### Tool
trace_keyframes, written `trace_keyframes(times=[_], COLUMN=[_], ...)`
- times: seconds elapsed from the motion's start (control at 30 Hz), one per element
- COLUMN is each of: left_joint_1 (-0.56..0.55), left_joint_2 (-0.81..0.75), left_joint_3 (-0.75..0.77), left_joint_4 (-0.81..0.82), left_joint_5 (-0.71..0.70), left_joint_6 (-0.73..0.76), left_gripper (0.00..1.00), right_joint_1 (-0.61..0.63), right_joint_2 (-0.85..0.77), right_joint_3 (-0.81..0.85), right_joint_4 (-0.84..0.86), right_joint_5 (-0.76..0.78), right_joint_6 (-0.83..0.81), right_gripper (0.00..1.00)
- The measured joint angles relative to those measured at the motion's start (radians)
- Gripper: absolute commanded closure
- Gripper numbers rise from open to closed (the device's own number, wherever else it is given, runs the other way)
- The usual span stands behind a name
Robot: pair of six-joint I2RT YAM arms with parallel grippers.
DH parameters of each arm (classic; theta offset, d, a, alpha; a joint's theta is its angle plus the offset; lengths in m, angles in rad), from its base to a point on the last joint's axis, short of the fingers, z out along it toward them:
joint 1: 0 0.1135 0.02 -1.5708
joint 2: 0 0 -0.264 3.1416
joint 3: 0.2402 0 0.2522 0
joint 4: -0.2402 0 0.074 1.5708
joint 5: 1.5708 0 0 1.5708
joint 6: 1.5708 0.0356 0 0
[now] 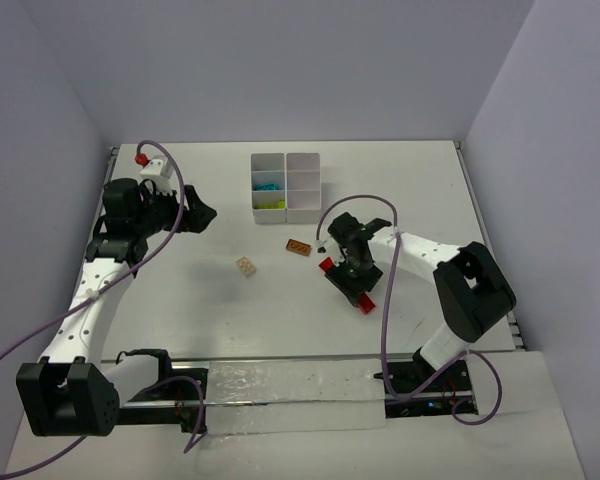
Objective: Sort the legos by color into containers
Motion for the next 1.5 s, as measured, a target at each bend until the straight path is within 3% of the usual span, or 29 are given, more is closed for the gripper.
trace_keyframes(times=[0.1, 0.3, 0.5, 0.57, 0.8, 0.97, 1.1, 1.33, 1.5], left_joint_1=[0.0, 0.0, 0.0, 0.0, -0.003, -0.048, -0.118, -0.242, -0.314], left_joint_2=[-0.01, -0.026, -0.02, -0.008, 0.029, 0.077, 0.121, 0.199, 0.254], left_joint_3=[-0.016, -0.044, -0.044, -0.044, -0.043, -0.041, -0.013, 0.1, 0.125], left_joint_4=[0.015, 0.025, 0.029, 0.028, 0.029, 0.028, 0.021, 0.029, 0.023], left_joint_5=[0.006, 0.013, 0.018, 0.026, 0.161, 0.257, 0.274, 0.249, 0.214], left_joint_6=[-0.002, -0.01, -0.012, -0.017, -0.13, -0.21, -0.264, -0.349, -0.366], left_gripper=[0.01, 0.01, 0.01, 0.01, 0.02, 0.01, 0.02, 0.16, 0.2], right_joint_1=[0.0, 0.0, 0.0, 0.0, 0.002, 0.014, 0.04, 0.105, 0.153], right_joint_2=[0.008, 0.004, -0.011, -0.045, -0.225, -0.23, -0.197, -0.156, -0.148], right_joint_3=[0.0, 0.0, -0.001, -0.001, 0.1, 0.221, 0.253, 0.289, 0.317], right_joint_4=[0.009, 0.02, 0.035, 0.038, 0.046, 0.085, 0.088, 0.086, 0.085], right_joint_5=[0.014, 0.036, 0.031, 0.018, -0.08, -0.109, -0.111, -0.098, -0.088], right_joint_6=[0.003, 0.005, -0.003, -0.012, -0.055, -0.078, -0.077, -0.074, -0.073], right_gripper=[0.59, 0.7, 0.96, 1.0, 1.0, 1.0, 1.0, 1.0, 1.0])
